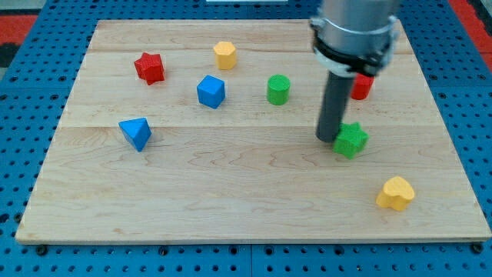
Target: Move the green star towards the yellow heart
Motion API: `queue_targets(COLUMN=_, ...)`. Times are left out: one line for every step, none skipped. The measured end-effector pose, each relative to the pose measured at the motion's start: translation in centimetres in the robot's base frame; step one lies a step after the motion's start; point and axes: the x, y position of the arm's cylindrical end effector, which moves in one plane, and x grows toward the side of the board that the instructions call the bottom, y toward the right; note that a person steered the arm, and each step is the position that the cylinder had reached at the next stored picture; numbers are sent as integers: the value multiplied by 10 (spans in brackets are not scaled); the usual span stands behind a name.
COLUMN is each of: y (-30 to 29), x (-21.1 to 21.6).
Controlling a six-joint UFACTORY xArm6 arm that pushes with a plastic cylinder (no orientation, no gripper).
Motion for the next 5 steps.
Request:
queue_targets(y=5, x=14)
queue_targets(y=15, x=5)
queue_targets(y=24, x=5)
queue_targets(y=10, x=-7)
queue_targets(y=-33, x=-36)
